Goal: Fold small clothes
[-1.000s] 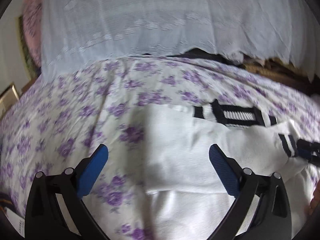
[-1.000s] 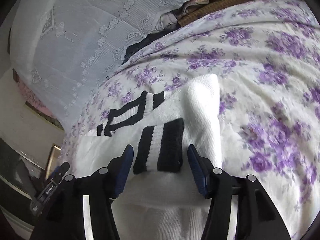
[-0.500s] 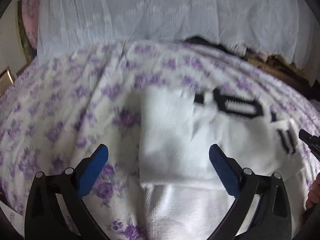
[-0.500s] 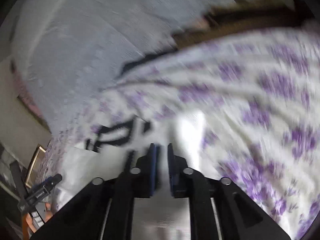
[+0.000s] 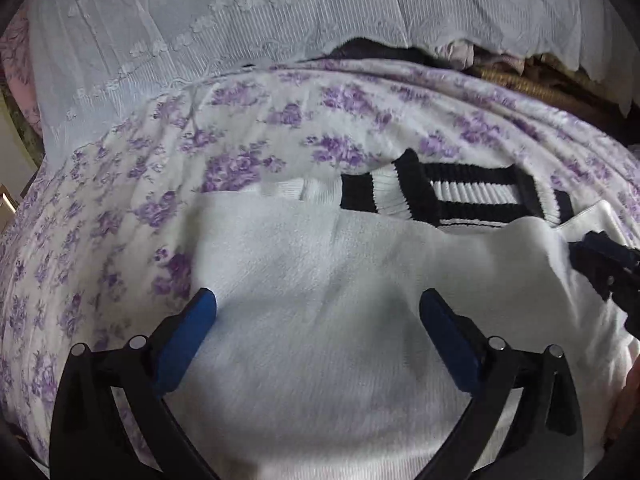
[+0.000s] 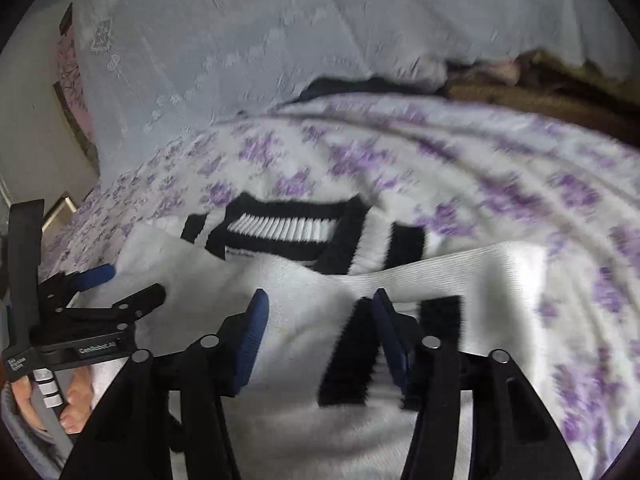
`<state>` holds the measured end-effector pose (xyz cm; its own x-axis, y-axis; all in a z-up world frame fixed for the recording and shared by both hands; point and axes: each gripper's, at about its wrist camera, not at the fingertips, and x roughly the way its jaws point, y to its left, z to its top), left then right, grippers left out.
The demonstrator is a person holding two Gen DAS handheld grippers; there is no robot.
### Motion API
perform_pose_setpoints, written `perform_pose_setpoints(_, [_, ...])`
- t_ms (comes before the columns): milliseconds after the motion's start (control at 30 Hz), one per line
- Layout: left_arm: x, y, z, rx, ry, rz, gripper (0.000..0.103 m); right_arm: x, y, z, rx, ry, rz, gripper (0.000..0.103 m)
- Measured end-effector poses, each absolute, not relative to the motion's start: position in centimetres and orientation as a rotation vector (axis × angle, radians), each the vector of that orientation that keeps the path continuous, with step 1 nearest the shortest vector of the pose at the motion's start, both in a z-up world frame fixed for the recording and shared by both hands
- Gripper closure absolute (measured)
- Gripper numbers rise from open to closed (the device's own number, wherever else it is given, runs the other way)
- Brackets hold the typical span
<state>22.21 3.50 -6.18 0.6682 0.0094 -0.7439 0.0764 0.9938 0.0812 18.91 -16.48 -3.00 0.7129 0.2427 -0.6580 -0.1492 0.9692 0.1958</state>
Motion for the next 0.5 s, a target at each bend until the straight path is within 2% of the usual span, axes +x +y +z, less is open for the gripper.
perform_pose_setpoints(33, [21.7,3.8,-5.7,0.085,0.826,-0.055,0.004,18.2,-16.3,-2.6,0.115,0.735,0.240,0.031])
perform_pose_setpoints(133, [21.2,4.8,-5.5,0.001,0.873,-0.108,0.004,16.9,-16.3,-2.9,0.064,0.757,0.243,0.019])
perform_pose_setpoints(200, [21.9,4.2,-7.2,0.057,0.967,-0.107,0.004,17.4,-16.8,-5.2,0.069,0.845,0.258,0.018])
perform_pose_setpoints(300, [20.9,2.7,-7.4,0.167,0.928,-0.053,0.004,17.1,-17.6,-4.5,0.110,0.825,0.258,0.019])
perform_pose_setpoints(433, [17.5,3.2,-6.0,0.113,0.875,-0.086,0.005,14.3,-18.6,-3.2,0.159,0.765,0.268,0.019])
perform_pose_setpoints(500, [16.1,4.0,-6.2,0.112,0.889,-0.084,0.004,13.6,-18.5,-4.0,0.136,0.802,0.270,0.015])
